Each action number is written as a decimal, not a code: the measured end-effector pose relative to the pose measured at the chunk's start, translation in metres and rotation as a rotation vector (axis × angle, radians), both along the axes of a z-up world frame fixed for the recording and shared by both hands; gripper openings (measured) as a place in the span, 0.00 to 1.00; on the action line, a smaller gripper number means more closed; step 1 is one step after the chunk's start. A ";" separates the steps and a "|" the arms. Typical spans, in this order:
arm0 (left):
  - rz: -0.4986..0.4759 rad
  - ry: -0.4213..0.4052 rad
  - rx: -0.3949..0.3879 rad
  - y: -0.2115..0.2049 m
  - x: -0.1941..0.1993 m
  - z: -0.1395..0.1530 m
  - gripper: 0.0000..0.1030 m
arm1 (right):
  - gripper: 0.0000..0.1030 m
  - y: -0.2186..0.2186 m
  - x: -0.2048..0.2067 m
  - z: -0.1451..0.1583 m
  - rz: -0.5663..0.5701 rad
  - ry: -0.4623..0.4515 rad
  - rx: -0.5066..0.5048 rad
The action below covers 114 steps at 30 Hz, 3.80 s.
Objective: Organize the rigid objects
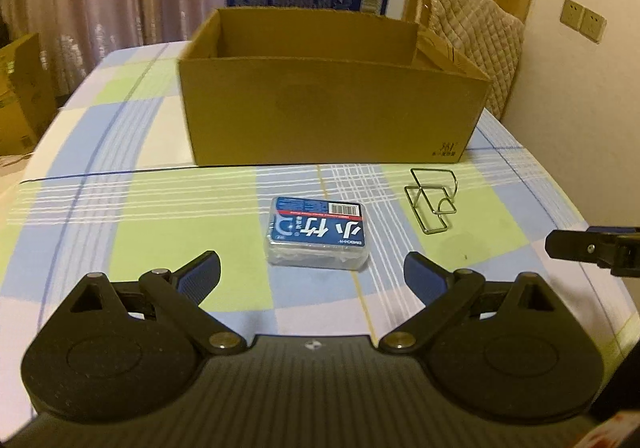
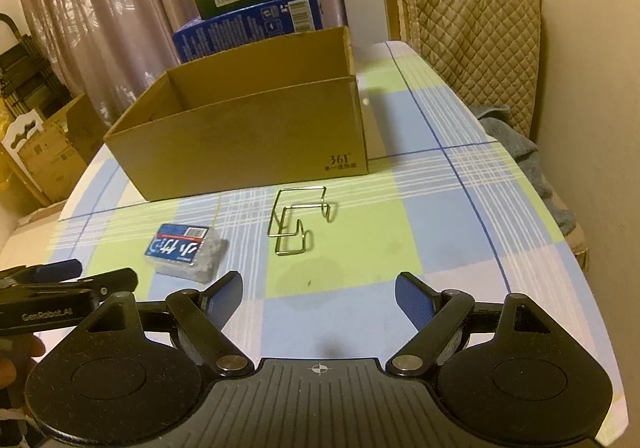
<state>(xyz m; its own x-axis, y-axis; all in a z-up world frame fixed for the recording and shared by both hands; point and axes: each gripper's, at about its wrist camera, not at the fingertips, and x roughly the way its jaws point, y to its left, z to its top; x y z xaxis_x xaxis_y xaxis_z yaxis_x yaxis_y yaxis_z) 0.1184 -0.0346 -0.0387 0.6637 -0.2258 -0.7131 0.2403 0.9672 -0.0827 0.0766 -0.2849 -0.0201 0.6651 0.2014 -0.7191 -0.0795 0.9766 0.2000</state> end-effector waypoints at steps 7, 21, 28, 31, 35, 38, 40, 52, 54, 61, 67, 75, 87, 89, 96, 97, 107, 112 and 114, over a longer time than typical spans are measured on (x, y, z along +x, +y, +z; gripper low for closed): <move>-0.061 0.003 0.021 -0.011 0.027 -0.030 0.94 | 0.78 0.001 0.021 -0.022 -0.005 0.028 -0.002; -0.066 0.026 0.032 -0.019 0.063 -0.062 0.93 | 0.78 0.010 0.045 -0.050 0.010 0.063 -0.023; -0.081 0.053 0.030 -0.022 0.071 -0.069 0.82 | 0.78 0.013 0.051 -0.056 0.013 0.070 -0.033; -0.081 0.053 0.035 -0.022 0.070 -0.068 0.82 | 0.78 0.013 0.051 -0.059 0.014 0.067 -0.040; -0.084 0.044 0.040 -0.012 0.068 -0.063 0.81 | 0.78 0.017 0.053 -0.061 0.027 0.050 -0.049; -0.079 0.030 0.040 0.002 0.068 -0.058 0.81 | 0.78 0.021 0.059 -0.063 0.032 0.033 -0.053; -0.069 0.025 0.032 0.011 0.071 -0.055 0.81 | 0.78 0.024 0.063 -0.064 0.036 0.021 -0.051; -0.034 -0.022 -0.005 0.027 0.088 -0.051 0.81 | 0.78 0.055 0.107 -0.077 0.051 -0.066 -0.148; -0.030 -0.027 -0.011 0.027 0.090 -0.050 0.81 | 0.78 0.056 0.112 -0.081 0.045 -0.071 -0.159; -0.022 -0.021 -0.021 0.028 0.093 -0.053 0.81 | 0.69 0.058 0.129 -0.093 0.030 -0.064 -0.184; -0.026 -0.017 -0.025 0.026 0.093 -0.054 0.81 | 0.48 0.058 0.132 -0.095 0.021 -0.056 -0.186; -0.035 -0.012 -0.026 0.023 0.092 -0.054 0.81 | 0.48 0.060 0.114 -0.085 0.017 -0.079 -0.178; -0.002 0.023 -0.031 0.027 0.076 -0.045 0.81 | 0.48 0.054 0.074 -0.063 0.024 -0.066 -0.147; 0.011 0.026 -0.033 0.026 0.071 -0.040 0.81 | 0.48 0.054 0.068 -0.059 0.027 -0.066 -0.142; 0.045 0.020 -0.023 0.022 0.046 -0.014 0.81 | 0.48 0.057 0.045 -0.036 0.049 -0.091 -0.130; 0.050 0.019 -0.027 0.022 0.042 -0.009 0.81 | 0.48 0.057 0.043 -0.033 0.050 -0.096 -0.127; 0.071 0.004 -0.024 0.020 0.009 0.025 0.81 | 0.48 0.053 0.018 0.007 0.067 -0.134 -0.107; 0.080 -0.003 -0.031 0.020 -0.005 0.035 0.81 | 0.48 0.049 0.011 0.020 0.066 -0.149 -0.105; 0.081 -0.005 -0.034 0.019 -0.008 0.038 0.81 | 0.48 0.046 0.008 0.023 0.064 -0.149 -0.100</move>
<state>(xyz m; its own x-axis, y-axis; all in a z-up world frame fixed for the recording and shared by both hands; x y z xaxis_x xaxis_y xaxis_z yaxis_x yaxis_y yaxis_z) 0.1102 -0.0156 -0.0003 0.6843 -0.1956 -0.7025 0.1620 0.9801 -0.1151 0.0844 -0.2387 0.0031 0.7539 0.1794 -0.6320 -0.1640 0.9829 0.0835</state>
